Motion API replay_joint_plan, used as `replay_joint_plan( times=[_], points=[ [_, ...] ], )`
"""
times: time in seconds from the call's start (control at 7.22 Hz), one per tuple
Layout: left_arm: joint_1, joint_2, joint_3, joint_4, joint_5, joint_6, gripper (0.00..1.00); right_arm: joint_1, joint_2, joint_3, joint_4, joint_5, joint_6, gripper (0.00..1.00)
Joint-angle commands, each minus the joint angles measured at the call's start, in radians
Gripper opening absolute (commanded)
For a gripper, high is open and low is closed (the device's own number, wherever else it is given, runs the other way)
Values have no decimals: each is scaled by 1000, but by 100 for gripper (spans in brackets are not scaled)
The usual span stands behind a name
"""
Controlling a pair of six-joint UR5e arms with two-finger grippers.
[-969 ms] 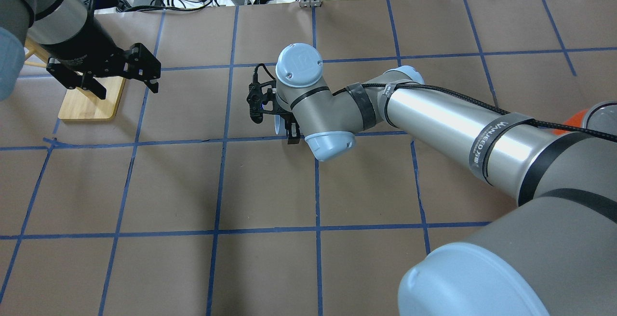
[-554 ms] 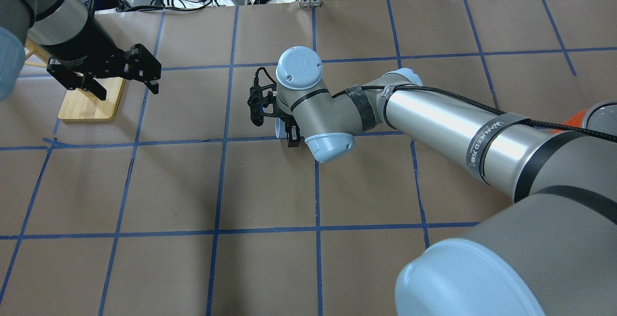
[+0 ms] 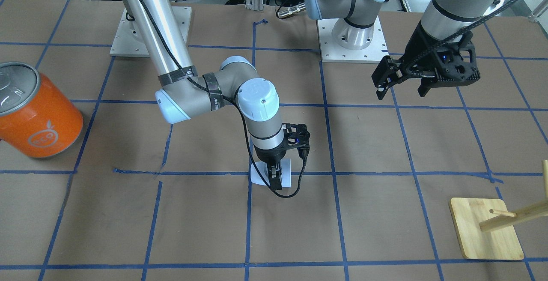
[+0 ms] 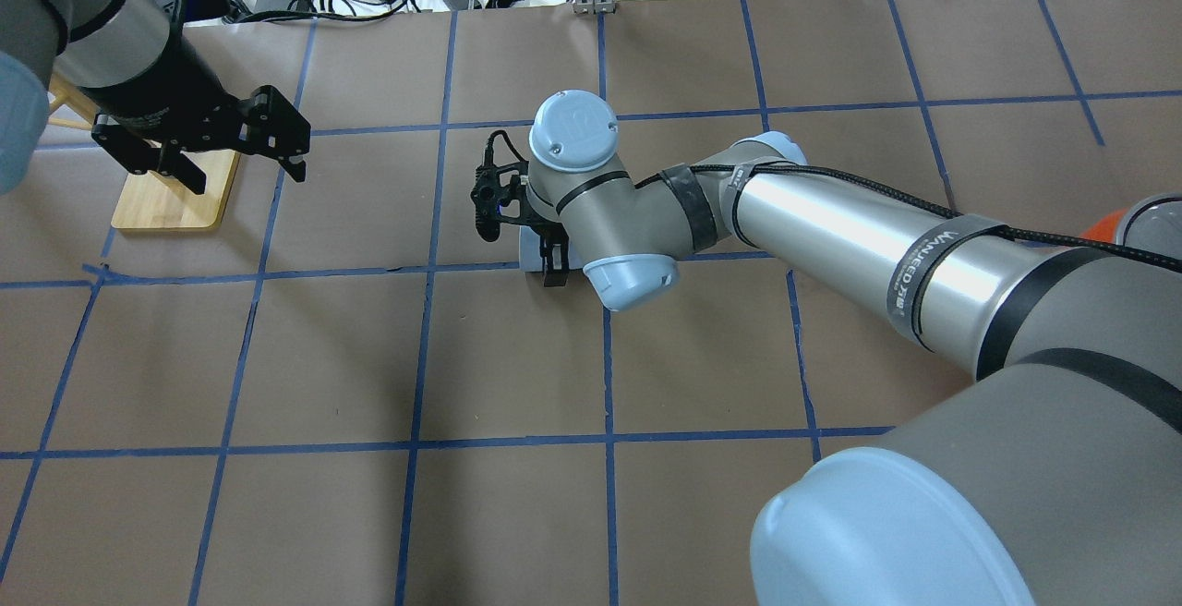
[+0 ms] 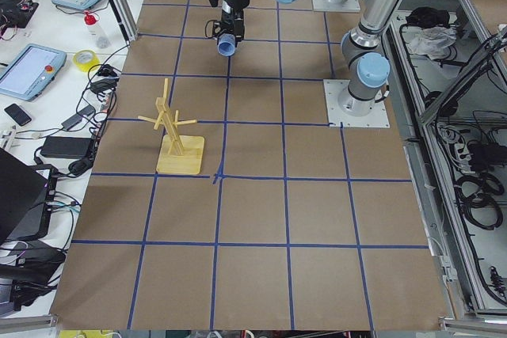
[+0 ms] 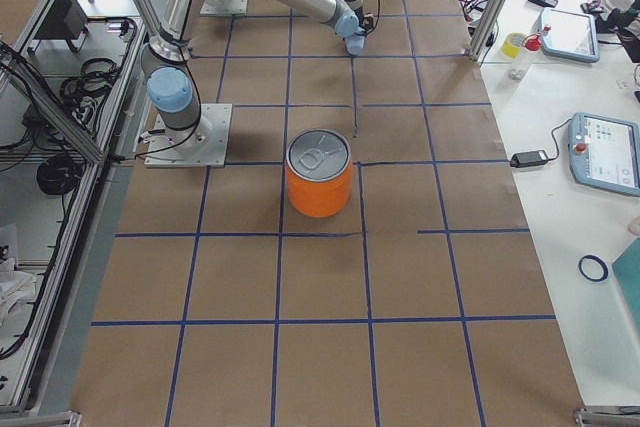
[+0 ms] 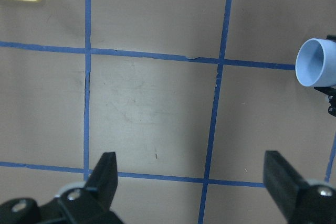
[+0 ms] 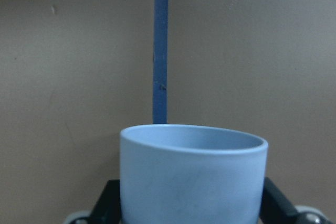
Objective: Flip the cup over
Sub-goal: 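Carry the cup with the right gripper toward the left gripper, then lay the cup on its side and open the right gripper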
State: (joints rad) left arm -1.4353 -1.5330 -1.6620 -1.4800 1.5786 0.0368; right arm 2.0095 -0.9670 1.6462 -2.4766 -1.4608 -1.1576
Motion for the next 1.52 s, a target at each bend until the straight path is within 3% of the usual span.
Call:
replay_joint_plan(
  times=[0.0,0.28,0.55,0.83,1.11,1.38],
  points=[
    [-1,-1,1,-5,3,0,100,0,-6,0,4,0,1,73],
    [3,-24,2,12,-3,14,100,-6,-65,3,43,0,1,73],
    [0,-42,2,41,-20,57,100,-31,-163,-5,222,-1,22,73],
    [-2,-103,1,65,-174,52,100,-115,-260,-5,325,4,70,72],
    [-10,-211,-10,189,-238,49,100,-175,-340,-2,367,4,177,70],
    [-43,-312,-94,414,-372,38,100,-236,-407,0,427,1,367,72]
  ],
)
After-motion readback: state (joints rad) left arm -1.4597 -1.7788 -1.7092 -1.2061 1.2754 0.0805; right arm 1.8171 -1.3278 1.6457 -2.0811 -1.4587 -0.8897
